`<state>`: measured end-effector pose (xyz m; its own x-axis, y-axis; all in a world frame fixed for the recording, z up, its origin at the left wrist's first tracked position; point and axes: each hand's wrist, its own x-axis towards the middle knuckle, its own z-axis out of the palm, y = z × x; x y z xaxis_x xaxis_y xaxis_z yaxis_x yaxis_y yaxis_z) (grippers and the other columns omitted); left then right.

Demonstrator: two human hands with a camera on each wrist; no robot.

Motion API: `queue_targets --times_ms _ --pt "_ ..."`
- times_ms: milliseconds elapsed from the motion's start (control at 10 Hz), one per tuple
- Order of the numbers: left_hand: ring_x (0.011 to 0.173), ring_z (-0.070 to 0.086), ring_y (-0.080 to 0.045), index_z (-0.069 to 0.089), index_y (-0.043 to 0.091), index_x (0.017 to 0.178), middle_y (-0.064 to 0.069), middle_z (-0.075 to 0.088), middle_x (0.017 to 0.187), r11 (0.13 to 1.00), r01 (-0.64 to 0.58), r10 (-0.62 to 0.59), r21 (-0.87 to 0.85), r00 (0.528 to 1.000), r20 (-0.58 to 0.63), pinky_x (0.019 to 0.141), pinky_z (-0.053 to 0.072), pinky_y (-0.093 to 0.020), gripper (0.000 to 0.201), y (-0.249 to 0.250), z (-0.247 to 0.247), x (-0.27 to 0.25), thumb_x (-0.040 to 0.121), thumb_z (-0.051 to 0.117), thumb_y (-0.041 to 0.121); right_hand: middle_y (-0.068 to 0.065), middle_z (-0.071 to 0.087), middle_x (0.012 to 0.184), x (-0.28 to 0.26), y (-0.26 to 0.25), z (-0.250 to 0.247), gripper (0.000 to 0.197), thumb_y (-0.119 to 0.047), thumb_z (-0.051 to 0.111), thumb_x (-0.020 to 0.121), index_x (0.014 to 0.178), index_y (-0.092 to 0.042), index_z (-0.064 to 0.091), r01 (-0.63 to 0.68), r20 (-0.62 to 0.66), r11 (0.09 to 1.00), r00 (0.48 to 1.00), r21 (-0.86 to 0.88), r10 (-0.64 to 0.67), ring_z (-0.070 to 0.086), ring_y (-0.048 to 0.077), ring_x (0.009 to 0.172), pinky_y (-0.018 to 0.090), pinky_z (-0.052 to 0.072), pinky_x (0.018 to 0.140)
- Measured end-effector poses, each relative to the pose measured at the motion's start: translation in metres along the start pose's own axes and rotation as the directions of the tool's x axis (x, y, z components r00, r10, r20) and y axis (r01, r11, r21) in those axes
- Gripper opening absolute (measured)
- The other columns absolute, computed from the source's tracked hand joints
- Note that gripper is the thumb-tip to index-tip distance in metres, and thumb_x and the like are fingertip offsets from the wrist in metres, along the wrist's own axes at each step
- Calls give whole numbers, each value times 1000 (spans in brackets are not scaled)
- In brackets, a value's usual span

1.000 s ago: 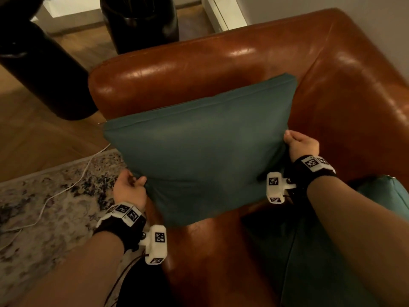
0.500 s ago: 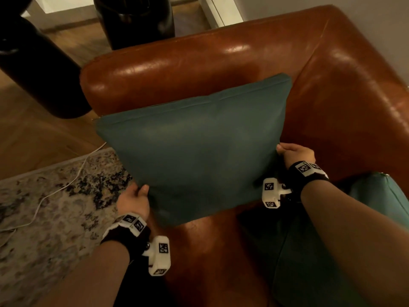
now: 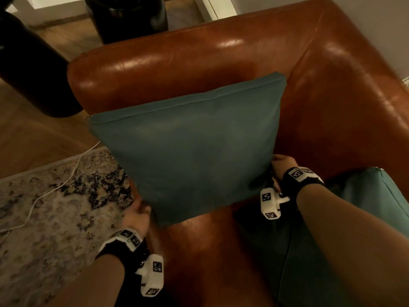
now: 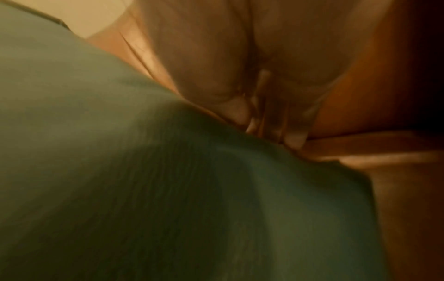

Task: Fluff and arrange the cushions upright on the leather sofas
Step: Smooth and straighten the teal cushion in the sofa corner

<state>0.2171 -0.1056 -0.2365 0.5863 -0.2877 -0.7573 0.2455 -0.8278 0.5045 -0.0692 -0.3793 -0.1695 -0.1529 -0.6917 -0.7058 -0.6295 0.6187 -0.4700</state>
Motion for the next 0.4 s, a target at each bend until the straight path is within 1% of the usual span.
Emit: queue_targets --times_ms 100,200,300,400 --pt "98 58 -31 57 9 93 -11 62 90 1000 20 -18 23 996 -86 95 45 -40 4 5 9 7 94 59 7 4 71 109 11 7 5 15 -18 65 90 96 -29 72 -24 -73 1000 997 -18 23 68 27 95 42 56 89" --pt "93 57 -30 51 11 90 -9 59 94 991 30 -10 133 989 -149 86 45 -39 14 15 4 10 92 65 15 2 70 99 7 1 0 13 -15 75 83 94 -23 76 -24 -206 1000 978 -7 22 66 19 90 28 53 82" --pt "102 61 -37 51 12 97 -15 62 105 970 38 -2 242 989 -146 85 47 -40 17 24 3 12 93 65 22 1 70 101 12 0 -3 15 -18 79 79 93 -22 75 0 -252 1000 968 0 0 63 17 89 26 51 77" --pt "107 61 -40 56 9 109 -19 64 115 944 39 -8 327 995 -96 88 49 -43 23 29 1 15 93 64 25 3 70 106 13 -4 -3 19 -22 78 80 99 -20 74 -33 -240 999 970 0 32 65 20 92 29 52 77"
